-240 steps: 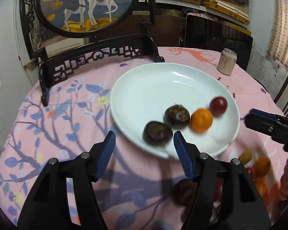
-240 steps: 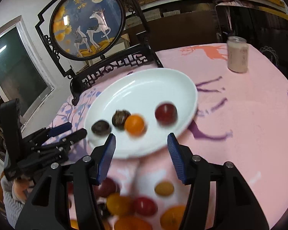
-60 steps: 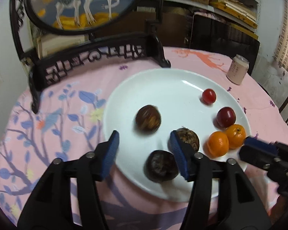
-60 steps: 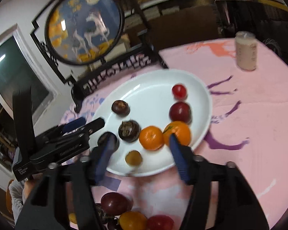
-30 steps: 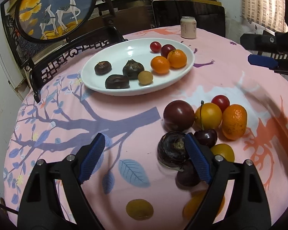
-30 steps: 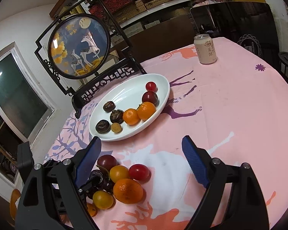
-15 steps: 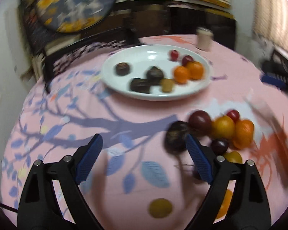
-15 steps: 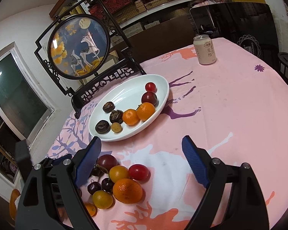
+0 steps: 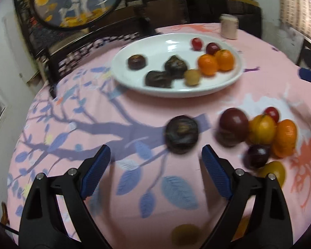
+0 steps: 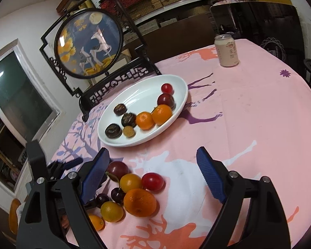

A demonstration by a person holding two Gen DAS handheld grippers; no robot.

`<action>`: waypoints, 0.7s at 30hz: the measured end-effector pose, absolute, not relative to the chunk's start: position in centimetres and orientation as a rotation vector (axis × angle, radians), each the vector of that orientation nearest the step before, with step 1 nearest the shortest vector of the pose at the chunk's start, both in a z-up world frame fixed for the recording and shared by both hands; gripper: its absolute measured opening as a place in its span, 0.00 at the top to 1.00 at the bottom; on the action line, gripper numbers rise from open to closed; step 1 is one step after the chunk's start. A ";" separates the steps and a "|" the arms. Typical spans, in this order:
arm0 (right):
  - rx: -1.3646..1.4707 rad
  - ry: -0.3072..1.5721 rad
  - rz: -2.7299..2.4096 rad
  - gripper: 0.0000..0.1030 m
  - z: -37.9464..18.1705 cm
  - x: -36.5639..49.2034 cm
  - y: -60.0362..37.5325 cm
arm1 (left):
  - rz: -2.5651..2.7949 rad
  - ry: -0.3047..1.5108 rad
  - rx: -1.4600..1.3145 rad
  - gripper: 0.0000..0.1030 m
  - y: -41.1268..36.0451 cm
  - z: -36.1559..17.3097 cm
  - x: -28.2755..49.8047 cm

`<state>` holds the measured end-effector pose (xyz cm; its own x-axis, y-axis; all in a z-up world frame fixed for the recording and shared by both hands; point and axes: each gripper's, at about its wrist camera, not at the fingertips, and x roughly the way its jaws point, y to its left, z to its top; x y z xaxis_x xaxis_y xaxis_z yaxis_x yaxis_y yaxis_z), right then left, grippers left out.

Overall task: Organize fruits
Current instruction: 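Grasp a dark brown fruit with left tool while right tool grasps an orange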

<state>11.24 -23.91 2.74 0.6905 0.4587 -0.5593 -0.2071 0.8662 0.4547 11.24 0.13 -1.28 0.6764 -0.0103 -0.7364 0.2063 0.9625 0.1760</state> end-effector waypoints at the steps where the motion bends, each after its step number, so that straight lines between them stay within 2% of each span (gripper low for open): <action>1: 0.371 0.723 0.387 0.16 2.7 11.3 -23.8 | -0.123 0.812 0.277 0.11 -0.4 -1.4 11.4; 5: 0.362 0.738 0.382 0.16 2.4 11.4 -23.6 | -0.135 0.842 0.262 0.16 -0.8 -1.9 12.9; 9: 0.363 0.751 0.385 0.16 2.1 11.6 -23.6 | -0.163 0.869 0.232 0.27 -0.4 -2.2 14.1; 10: 0.358 0.756 0.388 0.16 2.1 11.5 -23.5 | -0.185 0.872 0.217 0.34 -0.3 -2.2 14.3; 11: 0.354 0.759 0.391 0.16 2.0 11.5 -23.4 | -0.203 0.877 0.207 0.36 -0.3 -2.2 14.3; 14: 0.339 0.786 0.416 0.16 1.6 11.0 -23.0 | -0.249 0.881 0.201 0.59 -0.6 -2.1 13.9; 15: 0.334 0.805 0.440 0.16 1.1 10.1 -22.8 | -0.247 0.879 0.207 0.61 -0.7 -2.0 13.8; 18: 0.322 0.829 0.459 0.19 0.2 8.9 -22.4 | -0.230 0.873 0.214 0.62 -0.4 -2.0 13.2; 21: 0.321 0.856 0.485 0.27 -0.4 8.8 -21.7 | -0.215 0.872 0.197 0.62 0.2 -1.9 13.1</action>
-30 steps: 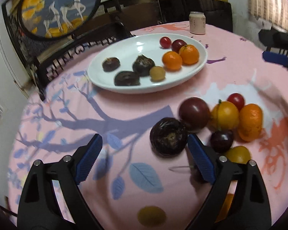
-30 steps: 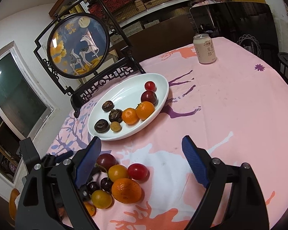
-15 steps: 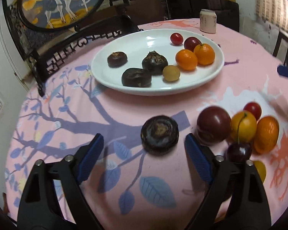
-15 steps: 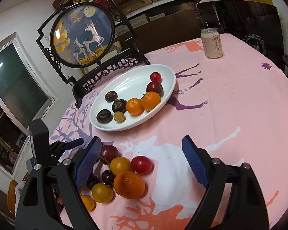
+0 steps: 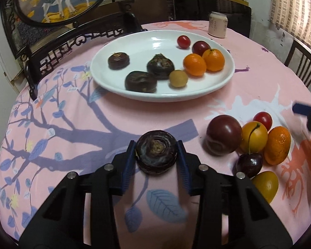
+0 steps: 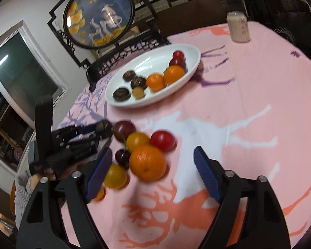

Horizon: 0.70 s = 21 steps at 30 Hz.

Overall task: Organize fruits
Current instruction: 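Grasp a dark brown fruit with left tool while right tool grasps an orange, then lower both fruits onto the white plate and open both tools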

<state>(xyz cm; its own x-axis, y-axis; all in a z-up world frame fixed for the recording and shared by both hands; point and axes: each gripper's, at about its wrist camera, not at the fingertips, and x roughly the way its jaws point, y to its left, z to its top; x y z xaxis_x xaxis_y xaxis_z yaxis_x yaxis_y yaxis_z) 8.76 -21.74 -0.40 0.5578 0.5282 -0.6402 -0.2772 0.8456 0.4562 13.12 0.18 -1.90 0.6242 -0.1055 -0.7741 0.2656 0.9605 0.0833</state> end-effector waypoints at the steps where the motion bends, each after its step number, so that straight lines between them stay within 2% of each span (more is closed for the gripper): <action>1: 0.311 0.871 0.497 0.32 -0.7 8.9 -21.3 | -0.205 0.872 0.193 0.62 0.3 -1.9 13.1; 4: 0.274 0.904 0.516 0.34 -1.3 8.9 -20.0 | -0.194 0.877 0.180 0.61 0.7 -1.9 13.2; 6: 0.233 0.905 0.515 0.40 -1.5 8.7 -19.2 | -0.192 0.878 0.176 0.61 0.8 -1.9 13.2; 8: 0.215 0.911 0.496 0.52 -1.8 8.8 -19.0 | -0.191 0.879 0.173 0.61 0.9 -1.9 13.3; 10: 0.231 0.917 0.497 0.56 -2.1 9.1 -19.2 | -0.191 0.879 0.174 0.61 0.8 -2.0 13.2; 17: 0.257 0.824 0.486 0.57 0.1 8.9 -20.6 | -0.189 0.879 0.155 0.61 1.0 -1.8 13.2; 21: 0.291 0.787 0.455 0.57 2.6 11.8 -21.7 | -0.197 0.841 0.101 0.61 1.5 0.7 13.6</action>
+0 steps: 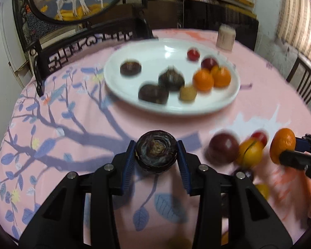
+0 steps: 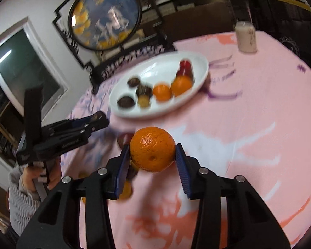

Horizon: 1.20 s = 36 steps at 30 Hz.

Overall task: Organize fruits
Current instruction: 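Lower both fruits onto the white plate and open both tools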

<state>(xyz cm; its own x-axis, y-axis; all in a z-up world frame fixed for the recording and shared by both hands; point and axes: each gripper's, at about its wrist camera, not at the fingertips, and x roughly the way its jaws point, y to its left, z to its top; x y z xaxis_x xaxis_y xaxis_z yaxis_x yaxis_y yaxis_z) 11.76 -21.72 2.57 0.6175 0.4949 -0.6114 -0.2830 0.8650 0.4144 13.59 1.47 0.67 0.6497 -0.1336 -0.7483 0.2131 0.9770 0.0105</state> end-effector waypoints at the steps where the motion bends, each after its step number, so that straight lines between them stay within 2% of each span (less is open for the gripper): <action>1: 0.285 0.784 0.447 0.57 3.2 13.2 -21.5 | -0.199 0.829 0.101 0.61 1.4 1.5 14.0; 7: 0.231 0.823 0.465 0.57 3.5 19.7 -17.9 | -0.162 0.785 0.100 0.61 -0.2 4.1 19.2; 14: 0.186 0.933 0.490 0.56 0.4 23.6 -14.6 | -0.131 0.866 0.020 0.60 0.9 1.4 24.7; 15: 0.173 0.916 0.472 0.56 0.7 23.8 -14.4 | -0.125 0.871 0.014 0.51 1.1 1.1 24.9; 16: 0.163 0.871 0.435 0.56 1.1 24.1 -14.4 | -0.114 0.864 0.009 0.36 1.4 1.1 25.0; 18: 0.137 0.821 0.386 0.51 1.7 23.8 -14.8 | -0.097 0.838 -0.013 0.26 2.0 1.2 25.2; 19: 0.142 0.810 0.390 0.45 1.8 23.7 -15.0 | -0.102 0.838 -0.027 0.26 2.3 1.3 25.4; 24: 0.209 0.721 0.413 0.39 4.0 20.2 -17.7 | -0.093 0.813 -0.025 0.23 2.8 2.0 24.6; 31: 0.285 0.741 0.393 0.36 2.6 15.8 -21.0 | -0.084 0.742 -0.007 0.16 3.7 3.4 19.1; 34: 0.323 0.762 0.348 0.23 1.9 14.8 -22.3 | -0.105 0.736 0.031 0.15 3.3 3.0 16.1; 36: 0.360 0.754 0.340 0.20 2.0 14.1 -23.2 | -0.131 0.732 0.055 0.15 2.5 2.7 14.4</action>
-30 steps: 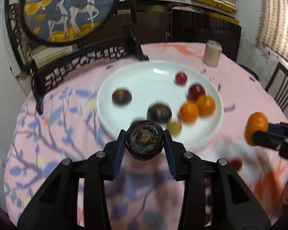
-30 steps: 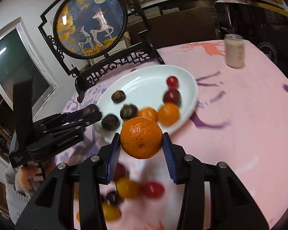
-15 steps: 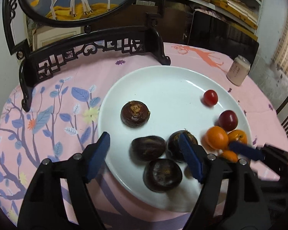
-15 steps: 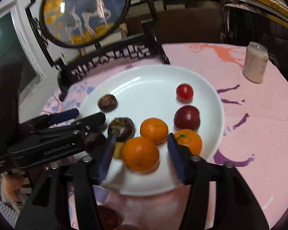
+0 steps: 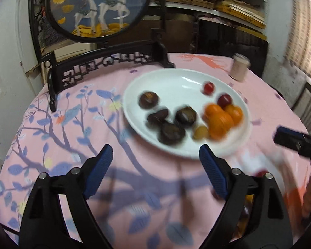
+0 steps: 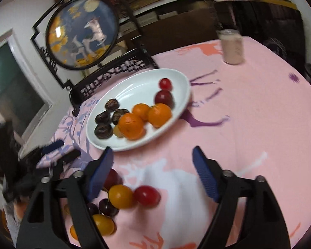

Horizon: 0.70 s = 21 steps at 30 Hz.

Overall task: Organize fruits
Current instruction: 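Lower both fruits onto the white plate and open both tools, then grasp a dark red plum with left tool while right tool grasps a red tomato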

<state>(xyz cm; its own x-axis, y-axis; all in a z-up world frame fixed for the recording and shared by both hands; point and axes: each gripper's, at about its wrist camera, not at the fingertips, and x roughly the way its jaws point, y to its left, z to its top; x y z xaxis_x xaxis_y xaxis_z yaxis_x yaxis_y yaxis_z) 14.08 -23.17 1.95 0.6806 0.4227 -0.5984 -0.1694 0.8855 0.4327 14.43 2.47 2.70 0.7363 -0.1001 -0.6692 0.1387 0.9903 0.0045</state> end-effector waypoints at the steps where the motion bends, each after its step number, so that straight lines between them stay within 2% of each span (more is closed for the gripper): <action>1: 0.371 0.749 0.341 0.17 2.0 13.7 -23.5 | -0.150 0.727 0.075 0.13 1.8 2.5 13.5; 4: 0.386 0.730 0.333 0.15 2.3 13.1 -24.1 | -0.196 0.718 0.132 0.10 -0.3 2.0 12.0; 11: 0.382 0.746 0.338 0.15 2.2 13.2 -24.1 | -0.243 0.768 0.213 0.10 -3.8 0.0 12.5; 13: 0.378 0.743 0.332 0.15 2.2 13.2 -24.2 | -0.243 0.760 0.235 0.06 -4.0 -0.2 12.5; 15: 0.382 0.740 0.329 0.15 2.3 13.2 -24.4 | -0.233 0.763 0.233 0.03 -3.6 -0.3 12.6; 21: 0.402 0.740 0.347 0.15 2.3 13.1 -24.6 | -0.027 0.762 0.136 0.02 2.2 0.4 13.3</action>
<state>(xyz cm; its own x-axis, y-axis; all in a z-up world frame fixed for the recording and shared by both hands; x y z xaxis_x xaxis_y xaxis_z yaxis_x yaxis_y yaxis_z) 13.07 -24.63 2.29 0.6881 0.4401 -0.5770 -0.1626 0.8684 0.4685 13.29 2.16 0.44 0.7233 0.0249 -0.6900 0.0735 0.9909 0.1127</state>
